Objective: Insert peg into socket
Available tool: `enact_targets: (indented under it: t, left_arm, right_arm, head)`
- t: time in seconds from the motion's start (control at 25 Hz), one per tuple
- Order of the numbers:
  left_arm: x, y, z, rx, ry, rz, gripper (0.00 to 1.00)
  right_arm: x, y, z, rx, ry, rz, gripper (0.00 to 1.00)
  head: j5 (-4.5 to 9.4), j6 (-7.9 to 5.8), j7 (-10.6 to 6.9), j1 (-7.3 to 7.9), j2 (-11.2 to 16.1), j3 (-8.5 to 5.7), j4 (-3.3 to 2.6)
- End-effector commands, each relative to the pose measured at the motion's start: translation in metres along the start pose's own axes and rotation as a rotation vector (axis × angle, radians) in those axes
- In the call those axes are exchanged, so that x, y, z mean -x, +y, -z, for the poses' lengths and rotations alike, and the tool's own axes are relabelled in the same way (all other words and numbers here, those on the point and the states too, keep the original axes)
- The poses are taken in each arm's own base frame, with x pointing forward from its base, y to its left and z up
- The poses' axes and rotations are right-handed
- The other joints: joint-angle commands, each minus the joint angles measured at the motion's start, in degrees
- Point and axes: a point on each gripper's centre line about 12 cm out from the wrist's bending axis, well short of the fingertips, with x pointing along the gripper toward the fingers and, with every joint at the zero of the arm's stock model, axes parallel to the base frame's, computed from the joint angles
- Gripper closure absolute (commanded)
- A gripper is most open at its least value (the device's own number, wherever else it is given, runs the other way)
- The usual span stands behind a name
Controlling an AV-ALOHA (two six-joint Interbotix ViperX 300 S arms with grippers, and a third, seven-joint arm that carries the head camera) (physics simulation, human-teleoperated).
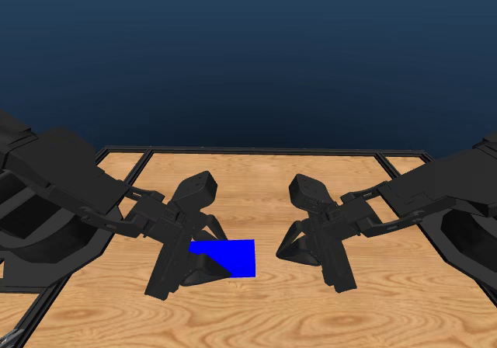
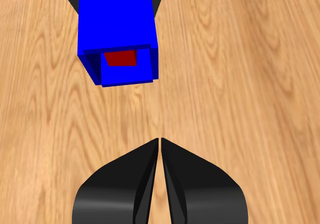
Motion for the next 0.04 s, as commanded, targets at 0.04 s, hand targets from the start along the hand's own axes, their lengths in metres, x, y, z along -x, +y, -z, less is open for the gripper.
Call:
enact_targets:
  t: [0.04]
  left_arm:
    - [0.0047,-0.0053,-0.0174,0.005,-0.079,0.022,1.0]
  right_arm:
    - [0.0205,0.0025,-0.015,-0.06,-0.13,-0.034,1.0]
  head:
    - [-1.01,-0.03,0.18,-0.48,-0.77,-1.04,-0.09]
